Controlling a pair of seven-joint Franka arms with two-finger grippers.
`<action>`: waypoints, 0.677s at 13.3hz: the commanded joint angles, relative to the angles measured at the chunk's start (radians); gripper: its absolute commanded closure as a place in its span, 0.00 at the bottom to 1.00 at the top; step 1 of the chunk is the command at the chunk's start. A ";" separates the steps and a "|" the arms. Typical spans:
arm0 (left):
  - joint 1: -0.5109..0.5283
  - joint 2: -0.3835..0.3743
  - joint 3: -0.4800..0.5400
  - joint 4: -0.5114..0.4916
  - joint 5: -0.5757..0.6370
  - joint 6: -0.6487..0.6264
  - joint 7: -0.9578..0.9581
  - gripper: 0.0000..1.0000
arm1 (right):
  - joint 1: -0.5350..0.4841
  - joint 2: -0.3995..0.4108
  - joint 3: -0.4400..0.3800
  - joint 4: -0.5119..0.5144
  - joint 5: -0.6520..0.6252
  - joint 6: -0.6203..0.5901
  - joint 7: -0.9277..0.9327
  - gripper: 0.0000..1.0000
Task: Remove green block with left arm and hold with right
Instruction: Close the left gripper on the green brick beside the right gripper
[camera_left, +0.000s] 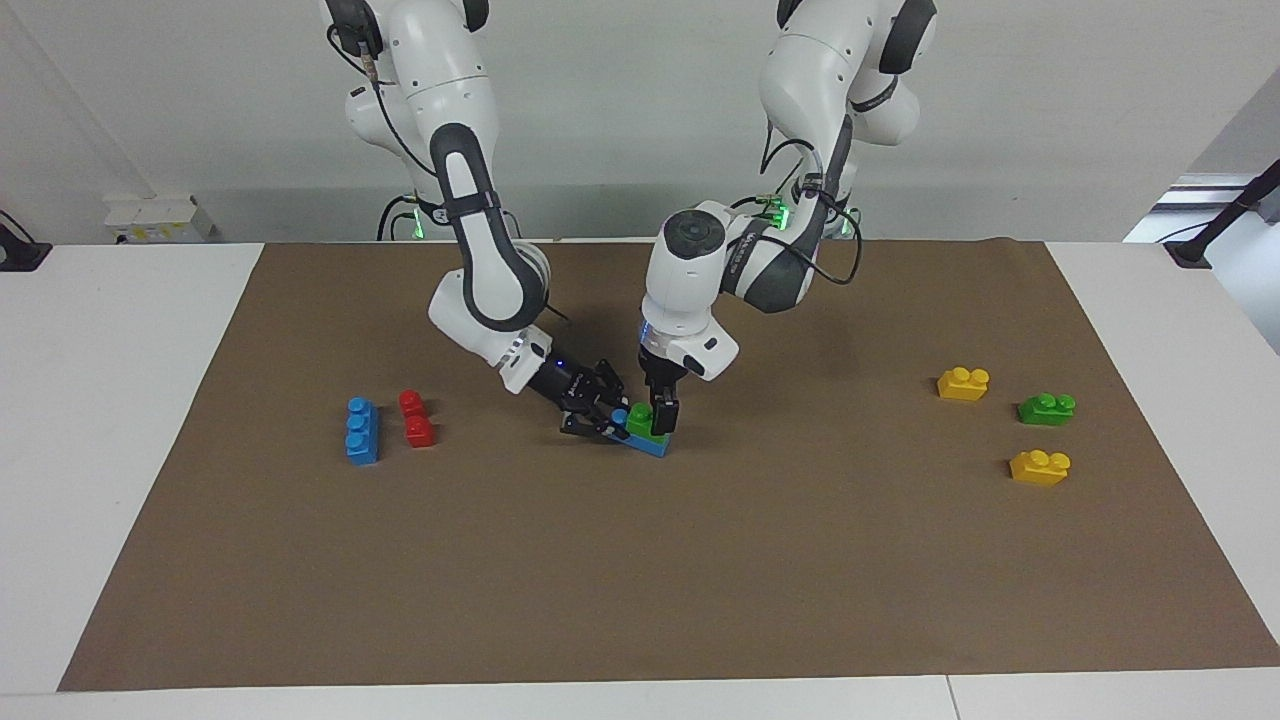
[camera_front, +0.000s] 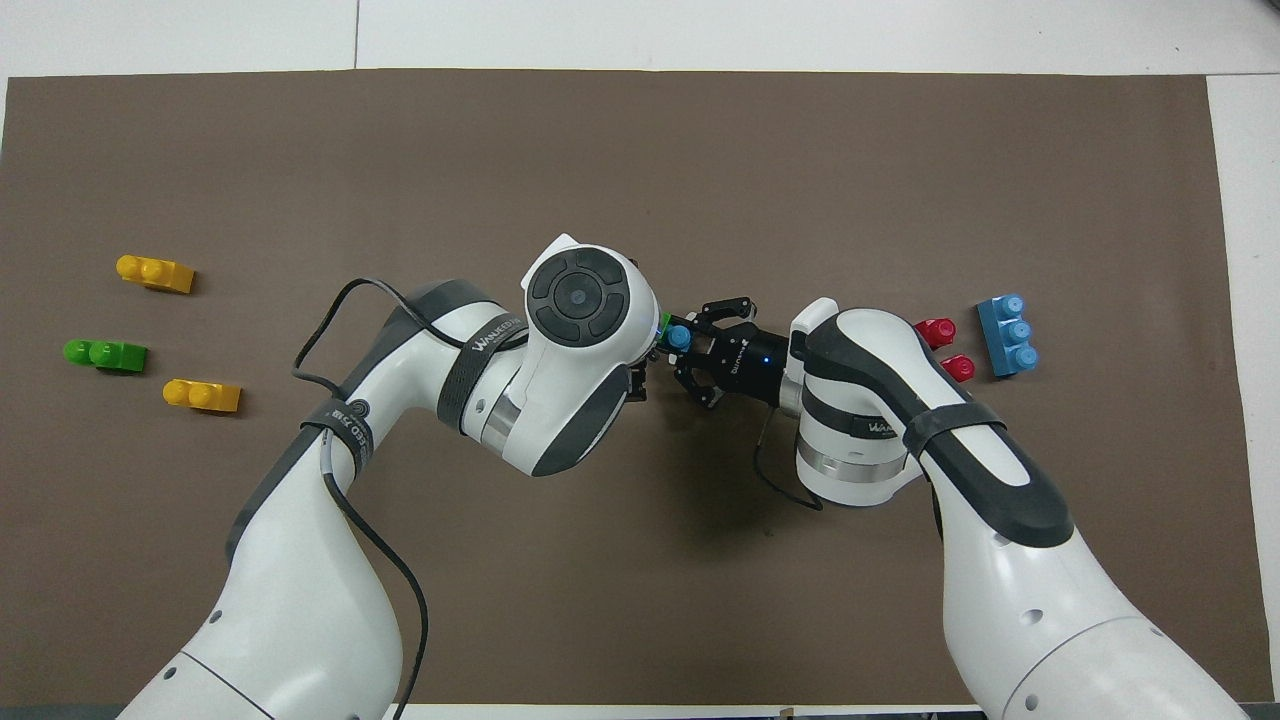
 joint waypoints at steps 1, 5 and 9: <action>-0.021 -0.002 0.015 -0.027 0.024 0.027 -0.025 0.02 | 0.002 0.006 0.004 0.017 0.027 0.009 0.011 0.82; -0.038 -0.002 0.017 -0.056 0.026 0.065 -0.037 0.08 | 0.000 0.006 0.005 0.017 0.027 0.009 0.012 0.82; -0.038 -0.002 0.021 -0.056 0.038 0.088 -0.063 0.08 | 0.000 0.006 0.009 0.017 0.027 0.010 0.012 0.82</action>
